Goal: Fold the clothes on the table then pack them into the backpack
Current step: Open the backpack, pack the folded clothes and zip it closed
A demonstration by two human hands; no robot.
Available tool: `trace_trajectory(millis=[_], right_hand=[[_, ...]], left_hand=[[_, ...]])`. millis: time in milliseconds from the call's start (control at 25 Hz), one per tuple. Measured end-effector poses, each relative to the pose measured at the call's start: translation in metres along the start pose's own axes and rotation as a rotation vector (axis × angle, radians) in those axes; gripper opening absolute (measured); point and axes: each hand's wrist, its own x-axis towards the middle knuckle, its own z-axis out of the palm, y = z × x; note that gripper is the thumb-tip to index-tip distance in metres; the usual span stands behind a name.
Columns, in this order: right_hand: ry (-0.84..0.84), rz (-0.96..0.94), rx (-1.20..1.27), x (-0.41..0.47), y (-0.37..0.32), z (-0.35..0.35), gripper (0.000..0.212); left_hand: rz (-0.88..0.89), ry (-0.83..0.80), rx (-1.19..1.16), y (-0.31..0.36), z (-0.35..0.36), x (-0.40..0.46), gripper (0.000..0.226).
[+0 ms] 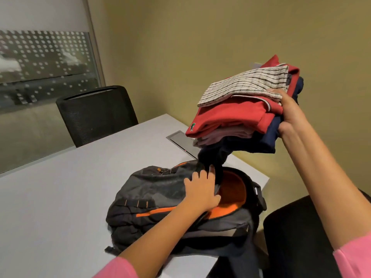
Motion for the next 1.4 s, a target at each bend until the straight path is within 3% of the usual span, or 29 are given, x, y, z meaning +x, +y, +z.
trace_trajectory(millis=[200, 400, 560, 760, 960, 1080, 1200, 1400], right_hand=[[0.016, -0.016, -0.004, 0.010, -0.015, -0.032, 0.031], [-0.111, 0.019, 0.016, 0.012, -0.012, -0.039, 0.020], [-0.147, 0.075, -0.068, 0.010, -0.001, -0.032, 0.038], [-0.199, 0.166, -0.146, -0.002, 0.043, -0.017, 0.047], [-0.221, 0.322, 0.046, -0.021, 0.115, -0.019, 0.032], [-0.146, 0.453, -0.005, -0.033, 0.154, -0.036, 0.029], [-0.044, 0.388, -0.216, -0.037, 0.179, -0.053, 0.033], [-0.100, 0.294, -0.336, -0.039, 0.197, -0.047, 0.045]], left_hand=[[-0.168, 0.094, -0.030, -0.028, -0.028, 0.030, 0.032], [-0.287, 0.300, -0.064, -0.103, -0.065, 0.043, 0.021], [-0.381, 0.426, -0.084, -0.150, -0.090, 0.038, 0.012], [-0.387, 0.556, -0.165, -0.152, -0.110, 0.030, 0.019], [-0.389, 0.649, -0.298, -0.149, -0.109, 0.027, 0.021], [-0.426, 0.700, -0.353, -0.161, -0.114, 0.020, 0.023], [-0.441, 0.711, -0.362, -0.175, -0.115, 0.015, 0.031], [-0.408, 0.593, -0.318, -0.167, -0.097, 0.029, 0.021]])
